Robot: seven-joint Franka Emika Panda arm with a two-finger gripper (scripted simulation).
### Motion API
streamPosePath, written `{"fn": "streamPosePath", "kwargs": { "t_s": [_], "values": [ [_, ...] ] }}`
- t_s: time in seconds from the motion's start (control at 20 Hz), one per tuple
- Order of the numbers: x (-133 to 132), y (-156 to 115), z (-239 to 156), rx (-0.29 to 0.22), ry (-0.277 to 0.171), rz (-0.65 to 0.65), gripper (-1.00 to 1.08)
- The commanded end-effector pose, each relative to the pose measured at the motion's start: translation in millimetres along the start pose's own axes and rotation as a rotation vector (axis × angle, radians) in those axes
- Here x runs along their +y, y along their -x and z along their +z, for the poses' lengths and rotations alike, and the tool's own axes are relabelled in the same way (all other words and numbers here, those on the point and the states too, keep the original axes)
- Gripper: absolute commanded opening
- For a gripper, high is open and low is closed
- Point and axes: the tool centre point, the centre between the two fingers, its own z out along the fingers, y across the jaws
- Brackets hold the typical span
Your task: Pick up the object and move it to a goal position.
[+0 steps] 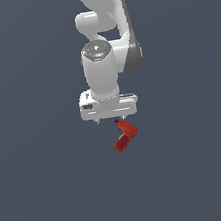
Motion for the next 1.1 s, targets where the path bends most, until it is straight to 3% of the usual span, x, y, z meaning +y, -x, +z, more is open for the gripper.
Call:
{"fn": "streamPosePath", "kwargs": {
  "t_s": [0.0,0.65,1.05],
  "values": [
    [0.0,0.0,0.0,0.0,0.0,0.0,1.08],
    [9.2,-2.3,1.0,0.01,0.024,0.004,1.08],
    [1.4,6.2,21.2,0.007,0.085,-0.073,1.08]
  ]
}}
